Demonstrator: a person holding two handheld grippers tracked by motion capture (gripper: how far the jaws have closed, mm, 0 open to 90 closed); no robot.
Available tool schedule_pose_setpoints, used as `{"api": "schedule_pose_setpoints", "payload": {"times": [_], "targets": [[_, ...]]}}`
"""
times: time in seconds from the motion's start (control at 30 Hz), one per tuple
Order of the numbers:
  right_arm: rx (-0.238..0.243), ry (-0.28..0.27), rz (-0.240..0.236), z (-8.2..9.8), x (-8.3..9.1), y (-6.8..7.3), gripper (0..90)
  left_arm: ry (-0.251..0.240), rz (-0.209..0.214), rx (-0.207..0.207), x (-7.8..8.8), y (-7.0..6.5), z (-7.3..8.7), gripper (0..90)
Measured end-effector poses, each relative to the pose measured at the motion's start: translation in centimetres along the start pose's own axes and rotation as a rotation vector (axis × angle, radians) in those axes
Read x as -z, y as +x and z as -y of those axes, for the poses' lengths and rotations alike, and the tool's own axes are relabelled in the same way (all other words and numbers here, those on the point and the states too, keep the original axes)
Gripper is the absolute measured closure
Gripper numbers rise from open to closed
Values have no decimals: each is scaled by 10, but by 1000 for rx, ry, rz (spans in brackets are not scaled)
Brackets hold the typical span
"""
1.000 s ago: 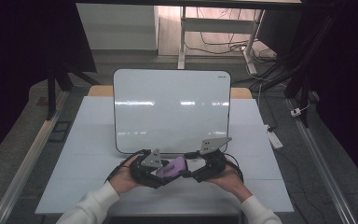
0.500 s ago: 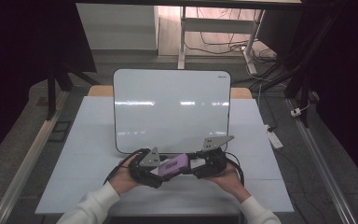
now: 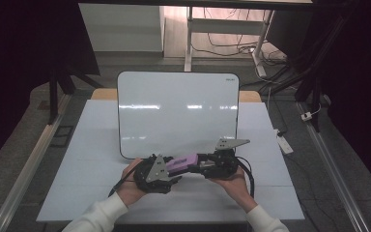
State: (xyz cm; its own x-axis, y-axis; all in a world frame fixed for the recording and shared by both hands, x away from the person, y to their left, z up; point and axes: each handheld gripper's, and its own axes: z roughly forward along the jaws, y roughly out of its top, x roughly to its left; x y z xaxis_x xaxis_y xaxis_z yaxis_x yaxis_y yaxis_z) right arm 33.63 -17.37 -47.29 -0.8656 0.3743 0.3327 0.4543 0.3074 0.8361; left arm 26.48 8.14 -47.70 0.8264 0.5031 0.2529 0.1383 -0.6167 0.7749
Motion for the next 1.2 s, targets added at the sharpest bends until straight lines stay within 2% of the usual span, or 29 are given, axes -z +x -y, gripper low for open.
{"api": "schedule_pose_setpoints", "payload": {"times": [0.13,0.27,0.5,0.6,0.73,0.9,1.03,1.2], "targets": [[-53,-19,-24,1,0,-2,395,10,-40,-15,-3,-3,-1,402],[-88,-35,-40,1,-1,-1,395,12,-53,-30,-4,-4,-1,477],[-138,-31,-27,2,-5,0,395,55,-100,-78,-9,-10,-2,503],[-130,-28,-22,1,-7,3,396,64,-107,-86,-10,-11,-3,528],[-143,-39,-31,1,-5,2,402,64,-103,-81,-10,-11,-3,571],[-130,-54,-30,1,-5,2,397,65,-111,-67,-9,-10,-4,618],[-116,-100,-22,0,-2,3,343,55,-121,-44,-6,-8,-4,637],[-88,-161,-1,-2,8,5,288,31,-133,11,2,2,-3,640]]}}
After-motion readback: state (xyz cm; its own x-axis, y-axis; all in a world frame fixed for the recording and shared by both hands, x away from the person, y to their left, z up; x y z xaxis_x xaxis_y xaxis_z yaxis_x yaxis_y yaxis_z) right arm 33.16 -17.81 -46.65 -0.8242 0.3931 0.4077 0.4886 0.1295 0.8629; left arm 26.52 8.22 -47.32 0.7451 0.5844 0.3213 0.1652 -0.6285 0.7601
